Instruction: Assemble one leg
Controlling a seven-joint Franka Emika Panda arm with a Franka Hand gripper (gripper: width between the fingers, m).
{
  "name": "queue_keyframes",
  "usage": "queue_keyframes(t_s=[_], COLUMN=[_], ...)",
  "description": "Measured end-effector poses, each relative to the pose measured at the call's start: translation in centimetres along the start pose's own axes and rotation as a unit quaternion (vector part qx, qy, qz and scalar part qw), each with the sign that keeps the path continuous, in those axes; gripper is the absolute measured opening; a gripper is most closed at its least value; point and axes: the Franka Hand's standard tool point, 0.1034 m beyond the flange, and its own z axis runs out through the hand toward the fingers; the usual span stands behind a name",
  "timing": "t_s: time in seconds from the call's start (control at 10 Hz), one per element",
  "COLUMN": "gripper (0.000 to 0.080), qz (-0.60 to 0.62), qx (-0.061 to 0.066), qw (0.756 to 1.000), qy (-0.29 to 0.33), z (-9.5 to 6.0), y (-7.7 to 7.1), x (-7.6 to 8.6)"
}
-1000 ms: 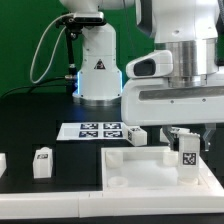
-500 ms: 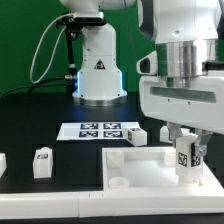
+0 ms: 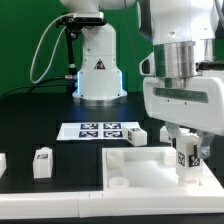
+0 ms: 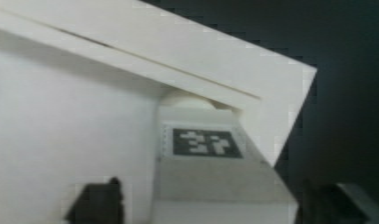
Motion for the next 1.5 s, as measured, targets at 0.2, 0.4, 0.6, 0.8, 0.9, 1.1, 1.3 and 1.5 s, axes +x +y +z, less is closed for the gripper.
queue_keyframes(t_s=[0.2,0.4,0.6,0.8,0.9,1.1,1.3,1.5], gripper=[0.0637,0.0648,0.0648,0.0648,0.0648,0.0526,0.0284,0.0284], qz=[-0.181,-0.27,-0.353,-0.533,-0.568,-0.548,-0.523,-0.458], qx=[-0.008,-0.012,-0.013,-0.024,-0.026,-0.026,-0.026,-0.025], qw=[0.983,0.963,0.936,0.846,0.823,0.836,0.852,0.888], qy=[0.0,0.002,0.002,0.009,0.005,0.006,0.006,0.009], z=[-0.16,-0.05,-0.06,-0.38,-0.41,-0.36,-0.36,-0.3], y=[-0.26,-0.19,-0.14,-0.55,-0.55,-0.52,-0.52,-0.5], x=[-0.45,-0.53,-0.36,-0.11,-0.17,-0.16,-0.16,-0.1])
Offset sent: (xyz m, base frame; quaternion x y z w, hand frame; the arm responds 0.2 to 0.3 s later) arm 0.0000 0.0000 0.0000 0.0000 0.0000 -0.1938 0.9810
